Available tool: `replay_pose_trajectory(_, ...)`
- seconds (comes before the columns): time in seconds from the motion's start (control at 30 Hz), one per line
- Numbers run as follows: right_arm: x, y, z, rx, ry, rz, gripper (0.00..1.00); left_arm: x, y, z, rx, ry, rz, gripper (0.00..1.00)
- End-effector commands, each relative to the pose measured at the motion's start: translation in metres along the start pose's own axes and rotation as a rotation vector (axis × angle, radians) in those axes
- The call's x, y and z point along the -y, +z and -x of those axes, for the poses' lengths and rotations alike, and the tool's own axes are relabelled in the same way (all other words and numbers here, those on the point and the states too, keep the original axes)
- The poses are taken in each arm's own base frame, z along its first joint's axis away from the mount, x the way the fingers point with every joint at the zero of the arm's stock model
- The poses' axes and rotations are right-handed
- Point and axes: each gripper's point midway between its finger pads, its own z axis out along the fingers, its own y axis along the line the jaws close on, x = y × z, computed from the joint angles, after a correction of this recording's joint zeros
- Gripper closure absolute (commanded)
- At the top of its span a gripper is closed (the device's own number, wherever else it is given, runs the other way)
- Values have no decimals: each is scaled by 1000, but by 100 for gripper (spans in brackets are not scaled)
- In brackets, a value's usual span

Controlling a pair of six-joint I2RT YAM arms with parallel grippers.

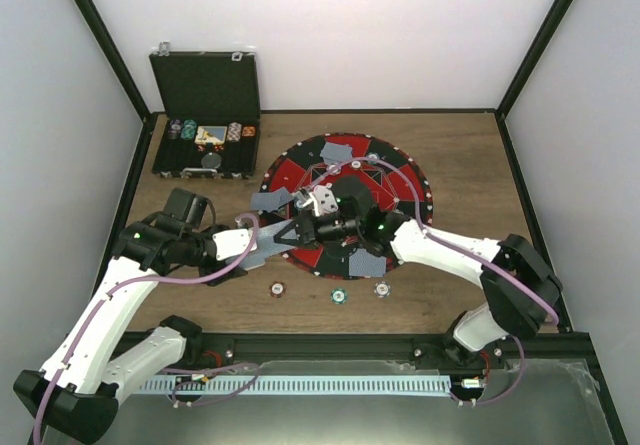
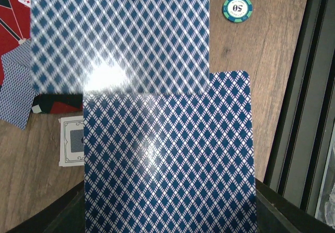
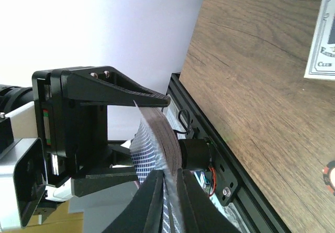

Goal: Distribute texas hold em gaming equipment

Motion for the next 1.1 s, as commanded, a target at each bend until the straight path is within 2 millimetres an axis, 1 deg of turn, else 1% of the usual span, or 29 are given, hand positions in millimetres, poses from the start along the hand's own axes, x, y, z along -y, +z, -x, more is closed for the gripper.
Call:
replay_pose_trajectory(0.0,4,-20,10,36,-25,-49,93,0,-4,7,29,13,0,89)
replay_pose_trajectory(0.07,6,-35,22,66,-42,-80,94,1,-4,6,25,11,-1,89)
replay_pose_trajectory(0.13,12,-53,41,117,-81,-158,94,1,-4,6,24,12,0,89)
replay_pose_trajectory(0.17,18,-62,54,159,-128,-233,94,1,-4,5,22,11,0,89)
replay_pose_trajectory(0.27,47,-85,87,226,-261,-534,97,1,-4,5,22,7,-2,89)
replay_pose_trajectory(0.33,73,-102,108,251,-322,-756,98,0,-3,5,19,7,-2,89)
replay_pose_trajectory(0.4,107,-124,128,270,-371,-1011,99,0,-4,4,16,5,-1,89)
replay_pose_trajectory(0.5,156,-160,149,261,-427,-1394,99,0,-5,4,14,3,3,89)
replay_pose_trajectory(0.6,180,-185,168,239,-512,-1734,99,1,-4,2,11,0,3,89)
replay_pose_trajectory(0.67,184,-192,180,229,-594,-1902,99,2,-4,2,9,-3,-1,89)
replay_pose_trajectory(0.8,191,-179,197,197,-734,-1966,99,1,-6,2,5,-3,6,89)
replay_pose_trajectory(0.9,205,-169,197,161,-777,-1968,99,1,-8,1,2,0,13,89)
replay_pose_trajectory(0.97,216,-160,193,135,-791,-1954,99,2,-8,1,2,2,12,89)
replay_pose_trajectory(1.07,224,-142,182,113,-834,-1907,99,3,-7,0,1,0,10,89)
